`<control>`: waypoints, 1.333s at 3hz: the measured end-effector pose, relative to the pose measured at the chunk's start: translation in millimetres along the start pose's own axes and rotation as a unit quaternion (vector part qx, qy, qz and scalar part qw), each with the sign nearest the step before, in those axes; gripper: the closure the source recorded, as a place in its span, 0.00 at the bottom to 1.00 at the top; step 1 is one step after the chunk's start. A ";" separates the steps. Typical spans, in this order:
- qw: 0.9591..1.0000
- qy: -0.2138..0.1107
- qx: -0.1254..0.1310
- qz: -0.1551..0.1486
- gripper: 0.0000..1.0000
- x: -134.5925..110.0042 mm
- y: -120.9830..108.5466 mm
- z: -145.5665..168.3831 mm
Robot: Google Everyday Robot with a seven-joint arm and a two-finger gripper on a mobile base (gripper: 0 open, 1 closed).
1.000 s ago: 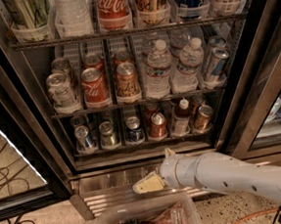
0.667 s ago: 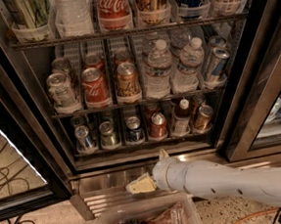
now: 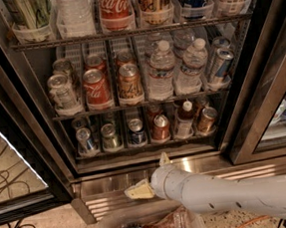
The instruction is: Pick pepsi can from bottom shelf of fridge
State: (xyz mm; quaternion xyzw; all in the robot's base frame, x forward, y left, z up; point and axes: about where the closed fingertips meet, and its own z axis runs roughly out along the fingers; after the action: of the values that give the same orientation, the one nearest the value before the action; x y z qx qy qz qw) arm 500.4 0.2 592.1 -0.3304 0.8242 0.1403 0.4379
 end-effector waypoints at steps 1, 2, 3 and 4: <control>1.000 -0.006 -0.003 0.005 0.00 -1.1 -0.3 4.4; 0.999 -0.032 -0.003 0.003 0.00 -12.5 -4.9 23.0; 0.998 -0.066 0.013 0.000 0.00 -25.8 -10.4 39.8; 0.995 -0.094 0.039 0.008 0.00 -28.3 -14.0 55.2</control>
Offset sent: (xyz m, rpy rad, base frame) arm 0.0504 0.0252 -0.0074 0.0965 -0.0934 0.0013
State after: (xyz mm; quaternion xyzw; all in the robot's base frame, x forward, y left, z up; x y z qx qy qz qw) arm 555.7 30.5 584.2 -0.2921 0.7867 0.1423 0.5249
